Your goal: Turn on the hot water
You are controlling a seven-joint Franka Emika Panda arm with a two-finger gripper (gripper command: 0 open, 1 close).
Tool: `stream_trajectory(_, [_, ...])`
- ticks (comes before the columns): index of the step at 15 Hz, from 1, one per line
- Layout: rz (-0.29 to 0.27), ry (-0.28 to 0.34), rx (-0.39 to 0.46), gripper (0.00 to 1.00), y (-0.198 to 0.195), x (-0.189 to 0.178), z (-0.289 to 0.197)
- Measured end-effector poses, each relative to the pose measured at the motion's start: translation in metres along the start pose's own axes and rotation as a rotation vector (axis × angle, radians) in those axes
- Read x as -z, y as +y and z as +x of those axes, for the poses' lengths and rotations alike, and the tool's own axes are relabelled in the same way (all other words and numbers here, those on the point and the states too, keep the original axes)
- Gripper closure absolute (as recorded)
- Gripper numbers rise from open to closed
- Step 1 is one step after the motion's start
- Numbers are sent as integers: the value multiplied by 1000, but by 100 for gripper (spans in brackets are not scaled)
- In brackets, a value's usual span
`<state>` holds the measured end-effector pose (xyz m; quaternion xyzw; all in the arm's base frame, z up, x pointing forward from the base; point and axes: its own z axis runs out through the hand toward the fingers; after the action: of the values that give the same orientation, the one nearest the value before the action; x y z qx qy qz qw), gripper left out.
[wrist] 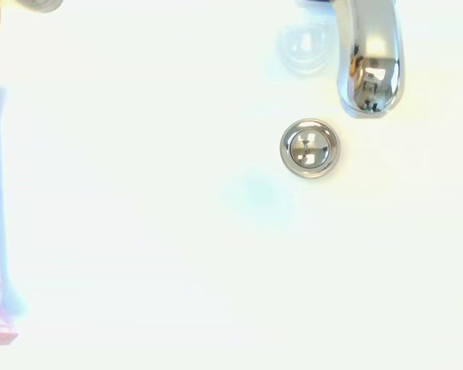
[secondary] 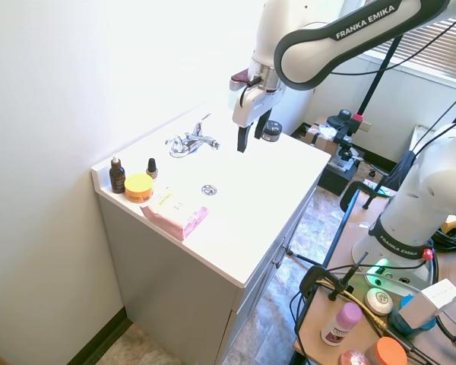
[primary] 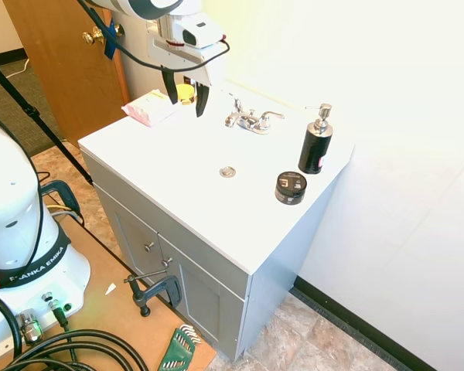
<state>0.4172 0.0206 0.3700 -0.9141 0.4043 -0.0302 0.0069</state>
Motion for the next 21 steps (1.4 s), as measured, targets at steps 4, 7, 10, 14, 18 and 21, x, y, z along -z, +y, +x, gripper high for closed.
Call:
stream_trajectory(4, [15,54,-30,0,-19,7,11])
stream_trajectory(7, [88,198,-103,0,-77,4,25])
stream_trajectory(10, [142,298,-158,0,-117,-19,44])
stream_trajectory(14, [169,388,-180,0,-152,-44,63])
stream_trajectory(18, [169,434,-168,0,-172,-66,74])
stream_trajectory(21, [142,435,-158,0,-172,-79,74])
